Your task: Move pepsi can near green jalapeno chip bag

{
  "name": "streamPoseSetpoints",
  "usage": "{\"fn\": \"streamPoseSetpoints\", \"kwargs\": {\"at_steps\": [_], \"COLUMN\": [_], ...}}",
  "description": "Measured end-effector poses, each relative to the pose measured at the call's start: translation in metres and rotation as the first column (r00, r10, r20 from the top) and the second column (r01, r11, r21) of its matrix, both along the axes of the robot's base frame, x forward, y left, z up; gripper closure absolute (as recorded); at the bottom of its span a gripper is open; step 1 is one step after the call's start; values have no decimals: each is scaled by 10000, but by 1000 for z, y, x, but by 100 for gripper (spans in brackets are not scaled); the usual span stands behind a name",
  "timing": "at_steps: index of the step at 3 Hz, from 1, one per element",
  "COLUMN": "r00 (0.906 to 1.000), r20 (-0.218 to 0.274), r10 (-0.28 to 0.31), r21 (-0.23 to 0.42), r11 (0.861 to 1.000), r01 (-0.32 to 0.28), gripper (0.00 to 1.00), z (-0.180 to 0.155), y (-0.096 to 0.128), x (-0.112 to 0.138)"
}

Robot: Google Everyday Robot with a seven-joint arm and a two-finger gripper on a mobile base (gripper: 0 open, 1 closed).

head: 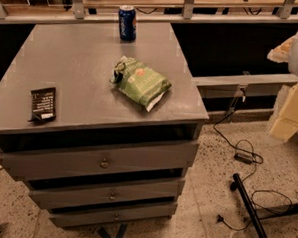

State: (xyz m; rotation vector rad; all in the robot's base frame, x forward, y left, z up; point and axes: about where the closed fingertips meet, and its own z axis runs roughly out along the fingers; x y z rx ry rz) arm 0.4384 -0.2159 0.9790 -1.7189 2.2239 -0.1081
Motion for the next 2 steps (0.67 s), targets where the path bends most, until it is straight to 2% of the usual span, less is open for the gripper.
{"fn": "streamPoseSetpoints", "kwargs": {"at_steps": [1, 2], "r00": [10000, 9993], "r20": [2, 266], "r10": [0, 263], "r21": [0, 614], "r11": [10000, 9977], "r01": [0, -279], "gripper": [0, 0], "z": [0, 1], "y": [0, 4], "x": [0, 23]}}
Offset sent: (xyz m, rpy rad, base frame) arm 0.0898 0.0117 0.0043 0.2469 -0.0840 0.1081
